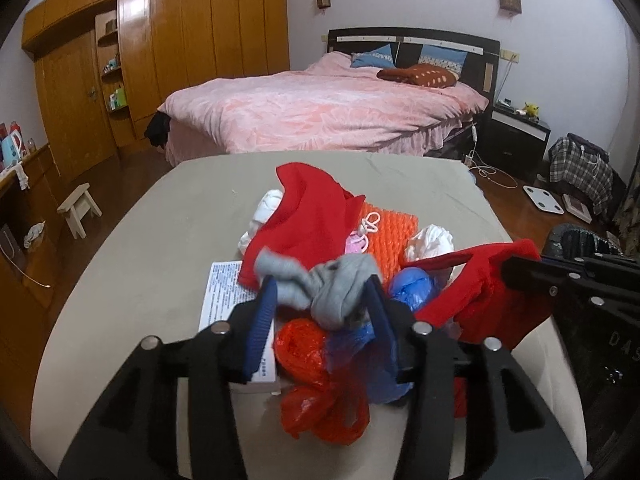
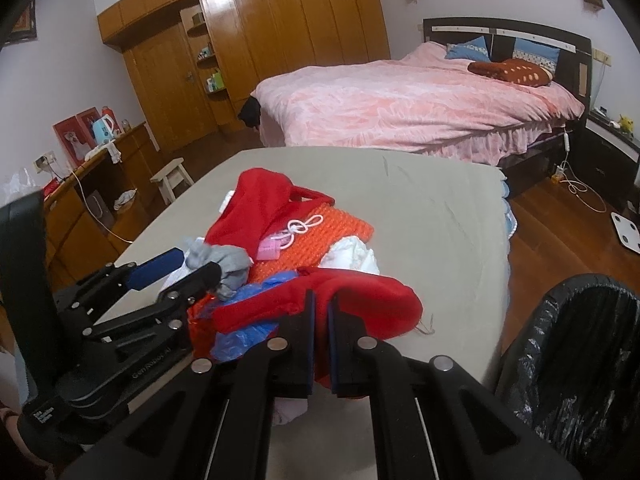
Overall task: Collect trash
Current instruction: 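Grasp the grey sock with the left tool while the right tool lifts the red cloth, then drop the grey sock and red cloth into the trash bin with both tools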
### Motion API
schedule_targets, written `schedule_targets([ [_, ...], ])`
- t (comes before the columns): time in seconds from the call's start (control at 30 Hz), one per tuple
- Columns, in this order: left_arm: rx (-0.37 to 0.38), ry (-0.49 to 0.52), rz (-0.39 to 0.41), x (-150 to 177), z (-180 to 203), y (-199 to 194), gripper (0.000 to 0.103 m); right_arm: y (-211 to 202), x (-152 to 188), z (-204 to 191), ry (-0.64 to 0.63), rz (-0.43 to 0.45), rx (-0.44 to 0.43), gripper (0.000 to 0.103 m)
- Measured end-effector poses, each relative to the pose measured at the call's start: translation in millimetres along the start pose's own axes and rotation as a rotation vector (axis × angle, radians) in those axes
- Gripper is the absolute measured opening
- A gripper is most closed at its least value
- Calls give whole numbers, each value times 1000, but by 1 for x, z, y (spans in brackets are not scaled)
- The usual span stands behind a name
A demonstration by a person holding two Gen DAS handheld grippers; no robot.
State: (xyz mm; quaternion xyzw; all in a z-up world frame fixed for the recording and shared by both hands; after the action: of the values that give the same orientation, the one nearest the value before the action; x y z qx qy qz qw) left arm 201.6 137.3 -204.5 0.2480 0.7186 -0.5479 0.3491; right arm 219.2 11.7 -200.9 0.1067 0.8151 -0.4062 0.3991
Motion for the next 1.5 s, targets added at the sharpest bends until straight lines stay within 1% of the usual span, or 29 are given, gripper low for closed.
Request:
schedule_targets([
  [0.03, 11, -3, -9, 2, 1, 3, 46, 0, 0, 1, 2, -2, 1, 6],
  [0.07, 21, -2, -13, 3, 3, 4, 43, 0, 1, 1, 3, -3, 2, 6],
  [0.1, 32, 1, -14, 3, 4, 5, 26, 0, 1, 1, 3, -4, 3, 6],
  [0.13, 48, 13, -10, 4, 8, 5, 18, 0, 1, 2, 3, -5, 4, 6],
  [0.17, 47, 21, -5, 4, 11, 4, 18, 0, 1, 3, 5, -4, 4, 6],
  [0.2, 53, 20, 3, 4, 12, 3, 15, -1, 0, 3, 6, -3, 3, 6],
  [0.3, 63, -8, 15, 3, 9, -2, 12, -4, -1, 2, 3, 2, 1, 6],
  [0.43, 63, -31, 29, -1, 3, -11, 11, -10, -6, -2, -1, 13, -7, 6],
  [0.67, 56, -66, 83, -24, -8, -43, 10, -29, -19, -12, -23, 52, -21, 6],
  [0.9, 81, -67, 137, -44, -1, -82, 10, -69, -36, -17, -47, 122, -15, 6],
  [1.03, 123, -55, 165, -51, 15, -104, 10, -98, -42, -12, -55, 162, 7, 6],
  [1.17, 173, -38, 181, -55, 37, -120, 10, -124, -39, -2, -54, 181, 43, 6],
  [1.4, 274, 3, 189, -58, 90, -137, 10, -163, -23, 36, -19, 192, 134, 6],
  [1.5, 322, 34, 193, -55, 118, -145, 10, -180, -10, 58, 15, 195, 178, 6],
])
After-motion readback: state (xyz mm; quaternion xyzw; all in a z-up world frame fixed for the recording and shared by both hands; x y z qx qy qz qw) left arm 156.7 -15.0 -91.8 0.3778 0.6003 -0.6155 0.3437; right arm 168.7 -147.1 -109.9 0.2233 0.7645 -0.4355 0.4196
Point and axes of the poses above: each gripper's, at about its wrist camera, not at the fingertips, and y roughly the way its jaws point, z to its right, x to its underside, the point moved 8 cm from there along y, roughly the way its jaws point, and after that the axes turned 12 degrees about -x, right-handed, at the moved point
